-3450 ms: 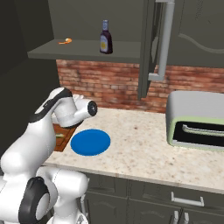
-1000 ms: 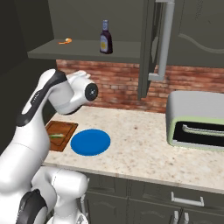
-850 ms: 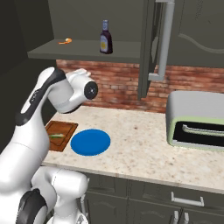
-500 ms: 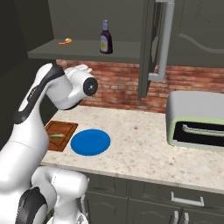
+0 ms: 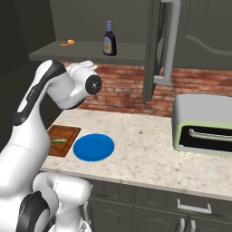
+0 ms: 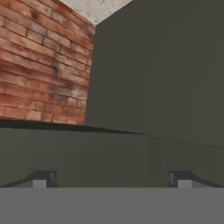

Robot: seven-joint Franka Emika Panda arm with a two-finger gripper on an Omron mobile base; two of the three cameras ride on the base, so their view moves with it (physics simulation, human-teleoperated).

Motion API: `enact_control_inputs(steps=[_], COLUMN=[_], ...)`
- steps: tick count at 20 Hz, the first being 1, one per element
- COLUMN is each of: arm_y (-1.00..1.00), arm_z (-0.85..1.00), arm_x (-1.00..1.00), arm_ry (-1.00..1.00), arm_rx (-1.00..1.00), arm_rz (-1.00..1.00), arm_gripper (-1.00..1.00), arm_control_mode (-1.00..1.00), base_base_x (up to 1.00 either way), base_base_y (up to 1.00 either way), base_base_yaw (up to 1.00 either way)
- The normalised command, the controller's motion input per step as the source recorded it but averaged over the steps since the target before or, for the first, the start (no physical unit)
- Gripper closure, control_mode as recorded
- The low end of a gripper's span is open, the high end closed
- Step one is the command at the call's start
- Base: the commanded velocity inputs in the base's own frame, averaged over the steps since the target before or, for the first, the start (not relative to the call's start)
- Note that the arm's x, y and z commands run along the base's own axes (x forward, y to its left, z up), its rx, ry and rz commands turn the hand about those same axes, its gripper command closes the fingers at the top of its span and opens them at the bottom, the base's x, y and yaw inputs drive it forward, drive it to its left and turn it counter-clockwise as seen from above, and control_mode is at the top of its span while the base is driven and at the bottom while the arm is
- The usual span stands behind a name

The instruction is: Pick the fish from the plate and place it on the cutting board. Then pick the condiment bottle from the cabinet and place it next to the cutting board.

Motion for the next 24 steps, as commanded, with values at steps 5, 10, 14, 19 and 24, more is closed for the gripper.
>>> enact_control_inputs(steps=[5,10,14,19,24], arm_y=[-0.11,-0.11,-0.12,-0.12,-0.11], arm_z=[0.22,0.21,0.2,0.19,0.23], arm_x=[0.0,0.0,0.0,0.0,0.0], arm_ry=[-0.04,-0.05,-0.06,-0.06,-0.04], arm_rx=[0.04,0.05,0.05,0.05,0.02], arm_rz=[-0.03,-0.03,-0.02,-0.01,-0.02], arm_gripper=[-1.0,-1.0,-1.0,-1.0,-1.0], arm_control_mode=[-1.0,-1.0,-1.0,-1.0,-1.0], base_base_x=[0.0,0.0,0.0,0.0,0.0], base_base_y=[0.0,0.0,0.0,0.0,0.0], base_base_yaw=[0.0,0.0,0.0,0.0,0.0])
